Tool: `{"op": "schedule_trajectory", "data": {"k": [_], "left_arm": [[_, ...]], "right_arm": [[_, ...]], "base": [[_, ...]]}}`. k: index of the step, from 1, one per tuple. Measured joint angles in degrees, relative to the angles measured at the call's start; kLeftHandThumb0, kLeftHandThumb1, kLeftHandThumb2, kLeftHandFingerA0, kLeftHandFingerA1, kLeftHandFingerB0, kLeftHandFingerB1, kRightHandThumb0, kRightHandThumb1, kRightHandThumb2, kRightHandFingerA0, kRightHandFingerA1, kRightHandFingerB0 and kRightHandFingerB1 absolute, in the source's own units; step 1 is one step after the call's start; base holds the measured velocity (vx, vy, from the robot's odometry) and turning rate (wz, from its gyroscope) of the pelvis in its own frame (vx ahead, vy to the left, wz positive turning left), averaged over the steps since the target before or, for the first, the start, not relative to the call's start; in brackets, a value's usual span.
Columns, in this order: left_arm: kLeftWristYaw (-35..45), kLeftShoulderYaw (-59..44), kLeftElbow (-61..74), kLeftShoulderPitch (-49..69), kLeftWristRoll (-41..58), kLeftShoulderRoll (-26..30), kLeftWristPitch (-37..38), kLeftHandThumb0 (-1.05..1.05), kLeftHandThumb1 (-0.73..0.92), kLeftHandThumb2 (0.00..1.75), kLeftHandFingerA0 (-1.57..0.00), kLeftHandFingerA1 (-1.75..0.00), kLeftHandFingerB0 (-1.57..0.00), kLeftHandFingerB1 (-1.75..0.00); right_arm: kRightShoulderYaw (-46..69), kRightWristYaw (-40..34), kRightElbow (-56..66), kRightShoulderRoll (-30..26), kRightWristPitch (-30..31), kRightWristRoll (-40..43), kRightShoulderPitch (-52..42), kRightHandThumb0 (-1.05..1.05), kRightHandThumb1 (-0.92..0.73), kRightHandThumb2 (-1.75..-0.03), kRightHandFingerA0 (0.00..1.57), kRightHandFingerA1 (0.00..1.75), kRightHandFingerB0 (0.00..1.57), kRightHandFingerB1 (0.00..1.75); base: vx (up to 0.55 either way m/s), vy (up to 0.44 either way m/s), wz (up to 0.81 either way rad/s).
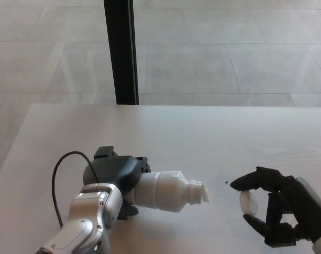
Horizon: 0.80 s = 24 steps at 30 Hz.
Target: The robot uses its left hand to to lift the bottle kept on the middle of the desk and tilts it towards its right hand. It then uses its right hand to rotate its cap to open it and places the bottle and cap back on the desk
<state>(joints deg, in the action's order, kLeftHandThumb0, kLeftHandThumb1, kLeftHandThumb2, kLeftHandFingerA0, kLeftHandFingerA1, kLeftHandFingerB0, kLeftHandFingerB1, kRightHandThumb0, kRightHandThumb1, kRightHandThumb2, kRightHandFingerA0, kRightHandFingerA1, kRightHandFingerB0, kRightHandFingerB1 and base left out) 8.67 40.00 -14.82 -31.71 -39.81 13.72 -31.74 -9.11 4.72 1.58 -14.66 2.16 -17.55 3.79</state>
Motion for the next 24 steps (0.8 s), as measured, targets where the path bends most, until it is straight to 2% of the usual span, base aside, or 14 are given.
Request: {"op": "schedule_trajectory", "data": {"k": [2, 3, 4, 5, 7, 8, 13, 14, 15, 17, 18, 20, 21, 24], "left_arm": [[1.5, 1.3, -0.5, -1.1, -0.3, 0.0, -0.7, -0.33, 0.68, 0.63, -0.65, -1.01, -0.48, -0.57], [2.4, 2.0, -0.6, -1.7, -0.5, -0.1, -1.1, -0.34, 0.68, 0.63, -0.62, -0.89, -0.48, -0.57], [3.3, 2.7, -0.8, -2.3, -0.7, -0.1, -1.6, -0.34, 0.65, 0.63, -0.66, -1.04, -0.48, -0.57], [4.2, 3.4, -0.9, -2.7, -0.8, 0.0, -2.1, -0.35, 0.67, 0.63, -0.62, -0.94, -0.43, -0.56], [5.6, 4.6, -1.1, -3.6, -1.0, -0.1, -2.8, -0.36, 0.7, 0.64, -0.65, -0.95, -0.44, -0.56], [6.5, 5.3, -1.2, -4.0, -1.2, -0.2, -3.3, -0.42, 0.78, 0.62, -0.61, -0.72, -0.42, -0.55], [9.6, 8.3, -1.1, -5.3, -2.4, -0.5, -6.2, -0.5, 0.82, 0.64, -0.53, -0.63, -0.4, -0.58], [10.1, 8.8, -1.1, -5.6, -2.6, -0.5, -6.6, -0.5, 0.82, 0.64, -0.53, -0.63, -0.4, -0.58], [10.8, 9.4, -1.1, -5.9, -2.9, -0.6, -7.3, -0.48, 0.82, 0.64, -0.56, -0.69, -0.44, -0.6], [11.7, 10.2, -0.7, -6.3, -3.4, -0.7, -8.4, -0.49, 0.83, 0.64, -0.58, -0.73, -0.46, -0.63], [12.2, 10.7, -0.5, -6.4, -3.7, -0.7, -8.9, -0.51, 0.79, 0.64, -0.61, -0.73, -0.5, -0.64], [13.0, 11.4, 0.0, -6.5, -4.5, -0.7, -9.9, -0.52, 0.73, 0.64, -0.7, -0.87, -0.59, -0.73], [13.4, 11.6, 0.3, -6.5, -4.8, -0.7, -10.4, -0.53, 0.72, 0.64, -0.72, -0.91, -0.61, -0.76], [14.4, 12.1, 1.0, -6.1, -5.7, -0.7, -11.9, -0.57, 0.7, 0.64, -0.68, -0.79, -0.58, -0.67]], "right_arm": [[-1.7, 0.0, -2.6, -0.9, 0.0, -1.0, 0.8, -0.31, -0.63, -0.76, 0.88, 1.29, 0.91, 0.75], [-2.6, 0.0, -4.0, -1.4, 0.1, -1.6, 1.4, -0.31, -0.61, -0.79, 0.89, 1.23, 0.9, 0.73], [-3.7, 0.0, -5.6, -1.9, 0.1, -2.3, 1.9, -0.3, -0.58, -0.78, 0.88, 1.18, 0.88, 0.7], [-4.6, -0.2, -6.8, -2.2, 0.1, -2.8, 2.6, -0.3, -0.57, -0.75, 0.86, 1.11, 0.87, 0.7], [-6.2, -0.4, -8.5, -2.9, -0.2, -3.8, 4.5, -0.32, -0.57, -0.69, 0.85, 1.07, 0.86, 0.69], [-7.2, -0.6, -9.6, -3.4, -0.3, -4.5, 5.7, -0.35, -0.56, -0.63, 0.83, 1.05, 0.86, 0.71], [-12.0, -1.6, -15.1, -5.1, -0.6, -7.8, 11.1, -0.32, -0.63, -0.74, 0.81, 0.98, 0.78, 0.68], [-12.7, -1.8, -15.9, -5.4, -0.7, -8.3, 12.0, -0.32, -0.63, -0.74, 0.81, 0.98, 0.78, 0.68], [-13.6, -2.2, -16.9, -5.7, -0.8, -9.1, 13.0, -0.33, -0.72, -0.73, 0.77, 1.16, 0.57, 0.56], [-15.0, -2.7, -18.7, -6.1, -1.0, -10.2, 14.6, -0.35, -0.74, -0.7, 0.74, 1.24, 0.52, 0.53], [-15.6, -3.1, -19.6, -6.3, -1.1, -10.8, 15.2, -0.39, -0.76, -0.68, 0.62, 1.31, 0.4, 0.48], [-16.7, -3.9, -21.8, -6.6, -1.4, -11.9, 16.3, -0.4, -0.77, -0.64, 0.43, 1.33, 0.36, 0.46], [-17.0, -4.3, -22.8, -6.8, -1.6, -12.3, 16.8, -0.44, -0.78, -0.62, 0.39, 1.26, 0.34, 0.47], [-17.9, -6.0, -25.4, -7.6, -2.1, -13.9, 17.7, -0.47, -0.77, -0.61, 0.28, 0.85, 0.34, 0.45]], "base": [[0.0, 0.0, 0.0], [0.0, 0.0, 0.0], [0.0, 0.0, 0.0], [0.0, 0.0, 0.0], [0.0, 0.0, 0.0], [0.0, 0.0, 0.0], [0.0, 0.0, 0.0], [0.0, 0.0, 0.0], [0.0, 0.0, 0.0], [0.0, 0.0, 0.0], [0.0, 0.0, 0.0], [0.0, 0.0, 0.0], [0.0, 0.0, 0.0], [0.0, 0.0, 0.0]]}}
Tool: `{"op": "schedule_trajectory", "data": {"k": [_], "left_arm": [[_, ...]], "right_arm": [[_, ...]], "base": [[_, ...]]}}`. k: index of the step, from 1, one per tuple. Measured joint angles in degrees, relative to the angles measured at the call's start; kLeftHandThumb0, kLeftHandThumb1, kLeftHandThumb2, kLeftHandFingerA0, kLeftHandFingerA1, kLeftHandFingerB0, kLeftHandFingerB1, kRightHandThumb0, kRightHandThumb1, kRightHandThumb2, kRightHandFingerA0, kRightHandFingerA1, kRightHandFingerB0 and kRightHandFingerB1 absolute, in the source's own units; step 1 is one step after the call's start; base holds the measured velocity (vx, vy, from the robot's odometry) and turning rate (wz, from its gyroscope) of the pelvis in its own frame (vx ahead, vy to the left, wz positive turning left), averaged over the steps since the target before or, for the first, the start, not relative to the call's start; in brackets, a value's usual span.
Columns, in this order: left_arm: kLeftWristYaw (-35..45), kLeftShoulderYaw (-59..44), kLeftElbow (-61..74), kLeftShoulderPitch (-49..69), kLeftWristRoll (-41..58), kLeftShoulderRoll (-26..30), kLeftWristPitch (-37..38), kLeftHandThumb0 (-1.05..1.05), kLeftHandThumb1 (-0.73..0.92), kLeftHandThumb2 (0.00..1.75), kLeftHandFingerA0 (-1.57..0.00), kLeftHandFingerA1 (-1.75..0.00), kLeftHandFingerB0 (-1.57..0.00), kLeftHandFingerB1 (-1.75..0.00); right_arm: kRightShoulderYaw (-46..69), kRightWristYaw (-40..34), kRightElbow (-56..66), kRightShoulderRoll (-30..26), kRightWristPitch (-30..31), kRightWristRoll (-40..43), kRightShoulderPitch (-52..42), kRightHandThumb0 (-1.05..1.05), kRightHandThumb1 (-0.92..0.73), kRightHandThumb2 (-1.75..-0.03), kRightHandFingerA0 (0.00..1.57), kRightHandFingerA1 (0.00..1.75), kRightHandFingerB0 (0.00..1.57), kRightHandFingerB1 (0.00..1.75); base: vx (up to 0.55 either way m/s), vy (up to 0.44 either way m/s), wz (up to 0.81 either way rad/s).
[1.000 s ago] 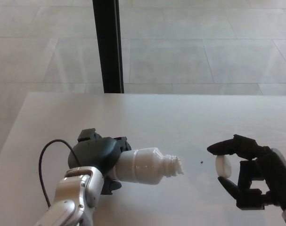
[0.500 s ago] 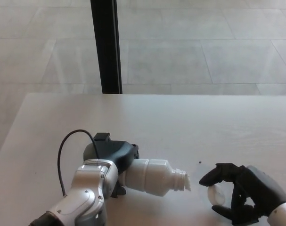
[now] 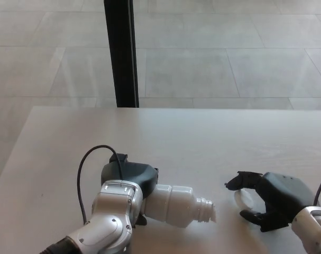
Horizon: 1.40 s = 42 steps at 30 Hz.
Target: The robot uses its left hand to to lift the bottle kept on the middle of the desk and tilts it towards its right hand. It then uses its right hand to rotate its cap to open it and places the bottle and cap back on the desk
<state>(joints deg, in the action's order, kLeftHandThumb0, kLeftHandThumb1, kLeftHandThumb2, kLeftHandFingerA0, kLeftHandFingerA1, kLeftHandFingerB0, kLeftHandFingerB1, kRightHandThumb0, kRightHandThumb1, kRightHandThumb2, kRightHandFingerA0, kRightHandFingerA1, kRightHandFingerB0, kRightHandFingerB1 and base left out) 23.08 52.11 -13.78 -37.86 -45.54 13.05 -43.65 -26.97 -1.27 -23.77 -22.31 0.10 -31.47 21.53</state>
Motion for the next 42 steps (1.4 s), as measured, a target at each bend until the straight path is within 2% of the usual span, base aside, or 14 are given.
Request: {"op": "schedule_trajectory", "data": {"k": [1, 3, 4, 5, 7, 10, 15, 21, 22, 27, 30, 33, 41, 42], "left_arm": [[0.5, 0.3, 0.2, 0.1, -0.5, 0.1, -0.5, -0.62, 0.69, 0.61, -0.49, -0.59, -0.45, -0.53], [1.2, 0.4, 0.3, 0.1, -0.9, 0.1, -1.0, -0.62, 0.69, 0.61, -0.49, -0.59, -0.45, -0.53], [1.5, 0.4, 0.3, 0.1, -1.1, 0.1, -1.3, -0.64, 0.61, 0.61, -0.31, -0.73, -0.26, -0.57], [1.9, 0.3, 0.3, 0.1, -1.2, 0.0, -1.6, -0.68, 0.48, 0.86, -0.26, -0.73, -0.13, -0.58], [2.9, -0.7, 0.7, 1.1, -1.2, -0.4, -2.9, -0.68, 0.48, 0.86, -0.26, -0.73, -0.13, -0.58], [4.2, -3.1, 1.8, 2.9, -1.0, -1.3, -4.5, -0.67, 0.43, 0.89, -0.01, -0.49, 0.0, -0.29], [6.2, -11.1, 3.4, 6.0, 1.1, -1.9, -6.8, -0.92, 0.53, 0.89, 0.0, -0.27, 0.0, -0.01], [4.9, -22.1, 4.0, 9.8, 4.7, -4.6, -6.7, -0.99, 0.57, 0.95, 0.0, -0.19, 0.0, 0.0], [4.6, -22.9, 4.1, 10.1, 5.1, -4.9, -6.7, -0.9, 0.65, 0.6, 0.0, 0.0, 0.0, 0.0], [3.1, -25.8, 4.3, 11.6, 6.7, -6.1, -6.0, -0.93, 0.61, 0.74, 0.0, 0.0, 0.0, 0.0], [2.2, -26.4, 4.4, 11.9, 7.0, -6.3, -5.8, -0.96, 0.66, 0.61, 0.0, 0.0, 0.0, 0.0], [1.4, -27.0, 4.7, 12.2, 7.5, -6.7, -5.7, -0.93, 0.62, 0.74, 0.0, 0.0, 0.0, 0.0], [-0.6, -27.8, 5.3, 12.8, 8.2, -6.9, -5.4, -0.97, 0.69, 0.61, 0.0, 0.0, 0.0, 0.0], [-0.8, -27.7, 5.3, 12.8, 8.2, -6.9, -5.3, -0.93, 0.64, 0.74, 0.0, 0.0, 0.0, 0.0]], "right_arm": [[-0.3, -0.7, -0.7, -0.4, -0.1, -0.6, 0.2, -0.47, -0.76, -0.62, 0.28, 0.81, 0.35, 0.44], [-0.6, -1.7, -1.3, -0.7, -0.4, -1.5, 0.3, -0.47, -0.76, -0.62, 0.28, 0.81, 0.35, 0.44], [-0.8, -2.3, -1.6, -0.7, -0.5, -1.9, 0.3, -0.48, -0.76, -0.62, 0.26, 0.82, 0.35, 0.44], [-1.0, -2.9, -1.8, -0.7, -0.7, -2.3, 0.3, -0.49, -0.75, -0.62, 0.22, 0.83, 0.35, 0.45], [-1.3, -4.4, -2.4, -0.8, -1.1, -3.3, 0.1, -0.49, -0.75, -0.62, 0.22, 0.83, 0.35, 0.45], [-1.4, -6.4, -2.8, -0.9, -1.6, -4.5, -0.4, -0.51, -0.76, -0.61, 0.18, 0.82, 0.34, 0.44], [-1.2, -8.9, -3.2, -0.9, -2.8, -5.5, -1.3, -0.5, -0.75, -0.61, 0.2, 0.82, 0.36, 0.43], [-0.3, -11.3, -4.2, -0.6, -5.0, -5.7, -2.0, -0.48, -0.74, -0.61, 0.21, 0.87, 0.38, 0.43], [-0.1, -11.6, -4.4, -0.6, -5.3, -5.7, -2.2, -0.47, -0.74, -0.61, 0.22, 0.87, 0.38, 0.42], [1.2, -13.1, -5.1, -0.6, -7.1, -5.6, -3.2, -0.46, -0.73, -0.61, 0.23, 0.89, 0.39, 0.43], [1.7, -13.6, -5.2, -0.6, -7.9, -5.5, -4.0, -0.45, -0.71, -0.6, 0.25, 0.92, 0.39, 0.43], [2.1, -14.0, -5.5, -0.6, -8.6, -5.4, -4.7, -0.46, -0.71, -0.6, 0.25, 0.95, 0.37, 0.46], [2.6, -14.5, -6.2, -0.5, -10.0, -5.5, -5.8, -0.48, -0.71, -0.6, 0.24, 0.94, 0.39, 0.44], [2.6, -14.6, -6.2, -0.5, -10.1, -5.5, -5.8, -0.48, -0.71, -0.6, 0.23, 0.94, 0.38, 0.44]], "base": [[0.0, 0.0, 0.0], [0.0, 0.0, 0.0], [0.0, 0.0, 0.0], [0.0, 0.0, 0.0], [0.0, 0.0, 0.0], [0.0, 0.0, 0.0], [0.0, 0.0, 0.0], [0.0, 0.0, 0.0], [0.0, 0.0, 0.0], [0.0, 0.0, 0.0], [0.0, 0.0, 0.0], [0.0, 0.0, 0.0], [0.0, 0.0, 0.0], [0.0, 0.0, 0.0]]}}
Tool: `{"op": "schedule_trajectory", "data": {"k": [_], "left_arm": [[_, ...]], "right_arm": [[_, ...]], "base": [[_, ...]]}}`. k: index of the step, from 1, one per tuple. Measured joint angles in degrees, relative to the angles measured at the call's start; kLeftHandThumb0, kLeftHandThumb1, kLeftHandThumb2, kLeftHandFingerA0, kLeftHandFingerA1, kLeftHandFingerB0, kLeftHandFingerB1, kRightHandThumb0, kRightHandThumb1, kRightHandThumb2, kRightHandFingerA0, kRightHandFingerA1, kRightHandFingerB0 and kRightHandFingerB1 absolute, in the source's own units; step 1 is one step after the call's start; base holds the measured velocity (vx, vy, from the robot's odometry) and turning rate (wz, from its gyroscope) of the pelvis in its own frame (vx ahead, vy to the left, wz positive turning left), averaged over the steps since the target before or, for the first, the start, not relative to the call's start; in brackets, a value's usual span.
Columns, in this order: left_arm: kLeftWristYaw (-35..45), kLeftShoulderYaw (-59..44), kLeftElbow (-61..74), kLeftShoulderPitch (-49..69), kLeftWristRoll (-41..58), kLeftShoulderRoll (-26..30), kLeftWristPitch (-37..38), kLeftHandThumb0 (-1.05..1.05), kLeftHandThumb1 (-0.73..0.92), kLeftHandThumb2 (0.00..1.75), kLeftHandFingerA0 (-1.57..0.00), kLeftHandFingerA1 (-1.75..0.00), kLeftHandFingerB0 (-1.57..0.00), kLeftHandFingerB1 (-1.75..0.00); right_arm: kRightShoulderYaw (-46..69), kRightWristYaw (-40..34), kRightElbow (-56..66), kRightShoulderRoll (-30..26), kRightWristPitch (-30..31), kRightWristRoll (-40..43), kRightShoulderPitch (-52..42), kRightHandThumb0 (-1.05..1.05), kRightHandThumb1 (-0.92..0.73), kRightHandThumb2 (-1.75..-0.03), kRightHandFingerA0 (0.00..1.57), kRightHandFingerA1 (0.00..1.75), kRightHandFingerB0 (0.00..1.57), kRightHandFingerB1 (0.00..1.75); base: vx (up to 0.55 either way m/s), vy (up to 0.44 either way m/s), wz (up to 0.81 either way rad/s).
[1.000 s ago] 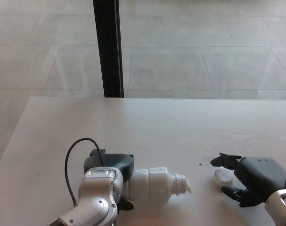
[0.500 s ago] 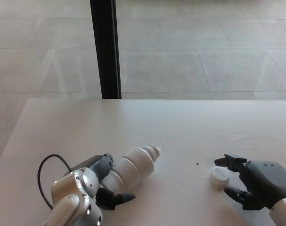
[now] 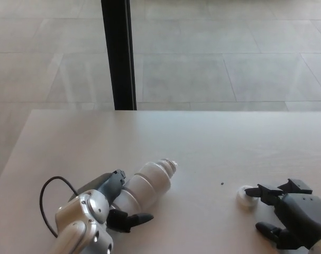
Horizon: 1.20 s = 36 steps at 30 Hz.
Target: The robot uses its left hand to to lift the bottle kept on the middle of the desk and tilts it towards its right hand. It then uses its right hand to rotate its cap to open it and places the bottle and cap back on the desk
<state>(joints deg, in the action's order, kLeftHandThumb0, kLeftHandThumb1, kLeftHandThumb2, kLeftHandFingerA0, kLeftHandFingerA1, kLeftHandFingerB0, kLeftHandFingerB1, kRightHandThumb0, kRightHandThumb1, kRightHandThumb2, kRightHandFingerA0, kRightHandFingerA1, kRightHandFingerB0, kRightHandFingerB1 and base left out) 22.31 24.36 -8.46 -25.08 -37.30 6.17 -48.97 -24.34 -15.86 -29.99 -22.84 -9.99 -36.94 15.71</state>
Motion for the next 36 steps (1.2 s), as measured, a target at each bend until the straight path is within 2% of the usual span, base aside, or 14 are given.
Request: {"op": "schedule_trajectory", "data": {"k": [1, 2, 17, 19, 20, 21, 22, 25, 26, 31, 32, 33, 34, 36], "left_arm": [[-0.1, 0.1, 0.0, 0.0, 0.0, 0.1, 0.0, -0.96, 0.69, 0.61, 0.0, 0.0, 0.0, 0.0], [-0.2, 0.2, 0.0, 0.0, 0.0, 0.1, 0.0, -0.96, 0.69, 0.61, 0.0, 0.0, 0.0, 0.0], [-0.3, -12.7, 1.5, -0.1, 6.4, -1.9, -0.1, -0.98, 0.92, 0.91, 0.0, 0.0, 0.0, 0.0], [0.3, -16.1, 1.3, -1.0, 8.3, -1.4, -0.4, -0.96, 0.92, 0.87, 0.0, 0.0, 0.0, 0.0], [0.6, -17.5, 1.3, -1.6, 9.1, -1.0, -0.5, -0.95, 0.92, 0.85, 0.0, 0.0, 0.0, 0.0], [0.9, -18.8, 1.3, -2.2, 9.9, -0.8, -0.6, -0.94, 0.92, 0.83, 0.0, 0.0, 0.0, 0.0], [1.1, -19.8, 1.2, -2.9, 10.6, -0.6, -0.8, -1.05, 0.82, 1.22, 0.0, -0.21, 0.0, -0.04], [1.8, -24.7, 0.9, -5.8, 13.4, 0.6, -2.0, -1.04, 0.79, 1.19, 0.0, -0.25, 0.0, -0.07], [1.9, -25.9, 0.8, -6.6, 14.1, 0.8, -2.3, -1.02, 0.92, 0.81, 0.0, 0.0, 0.0, 0.0], [2.9, -28.9, 0.6, -7.8, 18.0, 2.6, -2.9, -1.03, 0.82, 0.92, 0.0, 0.0, 0.0, 0.0], [3.0, -29.2, 0.6, -7.8, 18.6, 2.7, -2.9, -1.0, 0.82, 0.9, 0.0, 0.0, 0.0, 0.0], [3.1, -29.5, 0.6, -7.8, 19.5, 2.9, -3.1, -1.02, 0.82, 0.92, 0.0, 0.0, 0.0, 0.0], [3.1, -29.7, 0.7, -7.7, 19.9, 2.9, -3.1, -1.05, 0.8, 1.2, 0.0, -0.28, 0.0, -0.03], [3.1, -30.1, 0.8, -7.4, 21.0, 2.8, -3.2, -1.05, 0.79, 1.19, 0.0, -0.29, 0.0, -0.02]], "right_arm": [[0.0, 0.0, 0.0, 0.0, 0.0, 0.0, 0.0, -0.53, -0.53, -0.93, 0.35, 0.81, 0.35, 0.57], [0.1, 0.0, -0.1, 0.1, -0.2, 0.0, -0.1, -0.48, -0.7, -0.59, 0.24, 0.97, 0.39, 0.44], [0.9, -0.2, 0.0, -0.1, -1.7, 0.1, -0.4, -0.52, -0.69, -0.59, 0.24, 0.96, 0.38, 0.46], [1.2, -0.2, 0.0, -0.3, -2.0, 0.1, -0.6, -0.57, -0.54, -0.95, 0.34, 0.8, 0.35, 0.58], [1.3, -0.3, 0.1, -0.4, -2.1, 0.1, -0.7, -0.5, -0.69, -0.59, 0.26, 0.99, 0.41, 0.47], [1.4, -0.4, 0.1, -0.5, -2.2, 0.1, -0.9, -0.5, -0.69, -0.59, 0.24, 1.02, 0.4, 0.47], [1.4, -0.5, 0.1, -0.6, -2.3, 0.1, -1.0, -0.5, -0.68, -0.59, 0.26, 1.04, 0.43, 0.48], [1.5, -0.9, 0.0, -0.7, -2.7, 0.0, -1.5, -0.51, -0.68, -0.58, 0.26, 1.03, 0.44, 0.48], [1.5, -1.0, 0.0, -0.8, -2.8, 0.0, -1.6, -0.49, -0.68, -0.58, 0.25, 1.12, 0.45, 0.48], [1.7, -1.5, -0.9, -0.8, -3.8, 0.1, -1.6, -0.49, -0.69, -0.58, 0.22, 1.05, 0.41, 0.48], [1.8, -1.5, -0.9, -0.7, -4.0, 0.2, -1.7, -0.54, -0.51, -0.93, 0.32, 0.78, 0.36, 0.59], [1.9, -1.5, -1.0, -0.7, -4.1, 0.4, -1.7, -0.56, -0.51, -0.93, 0.32, 0.79, 0.36, 0.59], [2.0, -1.4, -0.8, -0.7, -4.0, 0.3, -1.8, -0.49, -0.66, -0.58, 0.25, 1.02, 0.43, 0.47], [2.2, -1.3, -0.4, -0.7, -3.9, 0.4, -2.0, -0.46, -0.63, -0.58, 0.26, 1.03, 0.45, 0.48]], "base": [[0.0, 0.0, 0.0], [0.0, 0.0, 0.0], [0.0, 0.0, 0.0], [0.0, 0.0, 0.0], [0.0, 0.0, 0.0], [0.0, 0.0, 0.0], [0.0, 0.0, 0.0], [0.0, 0.0, 0.0], [0.0, 0.0, 0.0], [0.0, 0.0, 0.0], [0.0, 0.0, 0.0], [0.0, 0.0, 0.0], [0.0, 0.0, 0.0], [0.0, 0.0, 0.0]]}}
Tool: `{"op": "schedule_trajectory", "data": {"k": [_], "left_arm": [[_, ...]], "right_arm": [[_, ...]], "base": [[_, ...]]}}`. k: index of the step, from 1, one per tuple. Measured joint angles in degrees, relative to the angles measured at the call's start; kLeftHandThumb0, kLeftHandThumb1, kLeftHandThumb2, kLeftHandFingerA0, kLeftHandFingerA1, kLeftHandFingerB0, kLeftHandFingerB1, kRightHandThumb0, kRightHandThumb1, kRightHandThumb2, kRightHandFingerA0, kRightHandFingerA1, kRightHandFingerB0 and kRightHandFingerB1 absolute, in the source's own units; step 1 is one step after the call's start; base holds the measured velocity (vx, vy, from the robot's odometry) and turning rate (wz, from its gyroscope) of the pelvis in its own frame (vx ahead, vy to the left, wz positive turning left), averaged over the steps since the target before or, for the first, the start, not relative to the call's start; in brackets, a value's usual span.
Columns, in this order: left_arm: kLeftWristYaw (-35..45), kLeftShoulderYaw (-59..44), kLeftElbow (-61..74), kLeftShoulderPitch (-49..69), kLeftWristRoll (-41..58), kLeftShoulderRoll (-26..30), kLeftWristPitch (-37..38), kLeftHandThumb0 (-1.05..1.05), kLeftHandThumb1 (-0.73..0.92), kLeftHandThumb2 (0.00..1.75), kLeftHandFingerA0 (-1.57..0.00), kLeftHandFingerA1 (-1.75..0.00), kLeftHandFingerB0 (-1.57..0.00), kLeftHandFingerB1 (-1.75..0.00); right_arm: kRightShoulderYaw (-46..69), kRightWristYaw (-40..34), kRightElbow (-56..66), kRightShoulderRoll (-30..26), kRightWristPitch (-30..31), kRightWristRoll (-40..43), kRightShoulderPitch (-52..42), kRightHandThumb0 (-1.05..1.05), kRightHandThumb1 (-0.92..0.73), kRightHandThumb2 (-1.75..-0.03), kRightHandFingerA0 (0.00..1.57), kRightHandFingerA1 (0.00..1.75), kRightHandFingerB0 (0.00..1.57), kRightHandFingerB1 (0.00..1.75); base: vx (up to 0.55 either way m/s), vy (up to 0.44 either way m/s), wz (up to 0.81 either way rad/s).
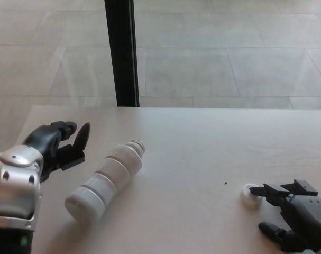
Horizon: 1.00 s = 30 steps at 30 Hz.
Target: The robot uses its left hand to to lift the bottle kept on the middle of the desk and tilts it towards its right hand. It then uses its right hand to rotate its cap to open it and places the bottle and cap back on the desk
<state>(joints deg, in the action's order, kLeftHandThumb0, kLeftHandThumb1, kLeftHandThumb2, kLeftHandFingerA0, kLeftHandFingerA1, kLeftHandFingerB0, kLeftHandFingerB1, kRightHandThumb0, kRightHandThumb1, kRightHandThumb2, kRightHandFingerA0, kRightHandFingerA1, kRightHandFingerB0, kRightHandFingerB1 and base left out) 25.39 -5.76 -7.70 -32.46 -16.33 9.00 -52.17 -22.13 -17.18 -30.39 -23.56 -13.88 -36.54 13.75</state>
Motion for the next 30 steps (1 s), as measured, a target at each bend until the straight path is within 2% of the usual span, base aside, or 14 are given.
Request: {"op": "schedule_trajectory", "data": {"k": [3, 5, 6, 7, 11, 12, 14, 15, 18, 21, 23, 25, 26, 30], "left_arm": [[-0.5, -1.5, 0.0, 1.6, 1.9, -0.2, 0.0, -1.01, 0.81, 0.92, 0.0, 0.0, 0.0, 0.0], [-0.6, -1.8, 0.2, 2.4, 2.5, 0.0, 0.0, -0.97, 0.92, 0.82, 0.0, 0.0, 0.0, 0.0], [-0.5, -1.9, 1.0, 3.5, 3.1, 0.4, 0.0, -1.05, 0.83, 1.24, 0.0, -0.24, 0.0, -0.01], [-0.4, -2.3, 2.0, 4.9, 3.6, 1.0, 0.0, -1.05, 0.84, 1.24, 0.0, -0.25, 0.0, -0.05], [-0.4, -6.9, 6.0, 11.1, 5.5, 2.5, 0.0, -1.03, 0.76, 1.16, 0.0, -0.25, 0.0, -0.01], [-0.4, -7.5, 6.1, 11.5, 5.7, 2.5, 0.0, -0.98, 0.91, 0.68, 0.0, 0.0, 0.0, 0.0], [-0.4, -10.3, 6.6, 13.1, 6.7, 2.5, 0.1, -0.96, 0.92, 0.7, 0.0, 0.0, 0.0, 0.0], [-0.4, -11.7, 6.8, 13.9, 7.1, 2.6, 0.4, -1.02, 0.75, 1.15, 0.0, -0.27, 0.0, -0.05], [-0.1, -16.1, 6.8, 16.0, 8.7, 3.1, 1.3, -0.94, 0.74, 0.9, 0.0, 0.0, 0.0, -0.04], [0.1, -20.5, 6.5, 17.9, 10.0, 4.5, 1.8, -1.04, 0.7, 1.15, 0.0, -0.24, 0.0, -0.06], [0.1, -23.1, 5.9, 19.1, 10.6, 5.5, 2.4, -1.05, 0.75, 0.7, 0.0, 0.0, 0.0, -0.42], [0.1, -26.1, 4.7, 20.4, 11.2, 6.5, 2.5, -1.05, 0.58, 1.1, 0.0, -0.18, -0.03, -0.31], [0.1, -27.7, 4.1, 21.2, 11.6, 6.9, 2.5, -1.05, 0.75, 0.66, 0.0, -0.02, -0.02, -0.75], [0.2, -34.7, 1.4, 23.8, 13.6, 7.7, 3.0, -1.05, 0.76, 0.69, 0.0, 0.0, 0.0, -0.35]], "right_arm": [[1.5, -0.2, -0.9, 0.0, -1.5, 1.0, -0.2, -0.47, -0.65, -0.58, 0.23, 1.02, 0.43, 0.47], [2.3, -0.1, -0.2, -0.1, -1.6, 1.3, -0.6, -0.57, -0.51, -0.9, 0.33, 0.77, 0.35, 0.55], [3.1, 0.5, 1.2, -0.6, -1.2, 1.6, -1.4, -0.67, -0.57, -0.91, 0.25, 0.76, 0.14, 0.47], [4.3, 1.1, 2.5, -1.2, -0.9, 1.9, -2.1, -0.86, -0.64, -1.01, 0.05, 0.64, 0.0, 0.16], [11.4, 4.5, 6.8, -5.3, 0.4, 4.8, -4.8, -0.89, -0.64, -1.01, 0.01, 0.22, 0.0, 0.13], [12.0, 4.8, 7.2, -5.6, 0.5, 5.1, -4.9, -0.97, -0.68, -1.0, 0.0, 0.12, 0.0, 0.0], [15.1, 6.0, 8.7, -6.5, 0.6, 6.7, -5.0, -0.94, -0.67, -0.98, 0.0, 0.12, 0.0, 0.0], [16.7, 6.6, 9.2, -7.0, 0.6, 7.6, -5.1, -0.96, -0.68, -1.0, 0.0, 0.15, 0.0, 0.0], [22.0, 8.4, 10.7, -9.1, 0.6, 9.8, -5.3, -1.0, -0.69, -1.0, 0.0, 0.14, 0.0, 0.0], [27.3, 10.0, 11.2, -11.5, 0.7, 12.1, -5.9, -0.83, -0.6, -0.91, 0.0, 0.2, 0.02, 0.07], [31.0, 11.0, 11.2, -13.0, 0.8, 13.4, -6.6, -0.75, -0.58, -0.75, 0.0, 0.01, 0.01, 0.11], [34.9, 11.9, 11.2, -14.3, 0.9, 14.9, -7.2, -0.94, -0.63, -0.97, 0.0, 0.2, 0.11, 0.09], [36.9, 12.4, 11.2, -15.1, 1.0, 15.6, -7.5, -0.86, -0.59, -1.0, 0.0, 0.28, 0.0, 0.19], [44.1, 13.5, 9.8, -17.6, 1.3, 17.8, -9.1, -0.75, -0.7, -0.73, 0.0, 0.04, 0.04, 0.26]], "base": [[0.0, 0.0, 0.0], [0.0, 0.0, 0.0], [0.0, 0.0, 0.0], [0.0, 0.0, 0.0], [0.0, 0.0, 0.0], [0.0, 0.0, 0.0], [0.0, 0.0, 0.0], [0.0, 0.0, 0.0], [0.0, 0.0, 0.0], [0.0, 0.0, 0.0], [0.0, 0.0, 0.0], [0.0, 0.0, 0.0], [0.0, 0.0, 0.0], [0.0, 0.0, 0.0]]}}
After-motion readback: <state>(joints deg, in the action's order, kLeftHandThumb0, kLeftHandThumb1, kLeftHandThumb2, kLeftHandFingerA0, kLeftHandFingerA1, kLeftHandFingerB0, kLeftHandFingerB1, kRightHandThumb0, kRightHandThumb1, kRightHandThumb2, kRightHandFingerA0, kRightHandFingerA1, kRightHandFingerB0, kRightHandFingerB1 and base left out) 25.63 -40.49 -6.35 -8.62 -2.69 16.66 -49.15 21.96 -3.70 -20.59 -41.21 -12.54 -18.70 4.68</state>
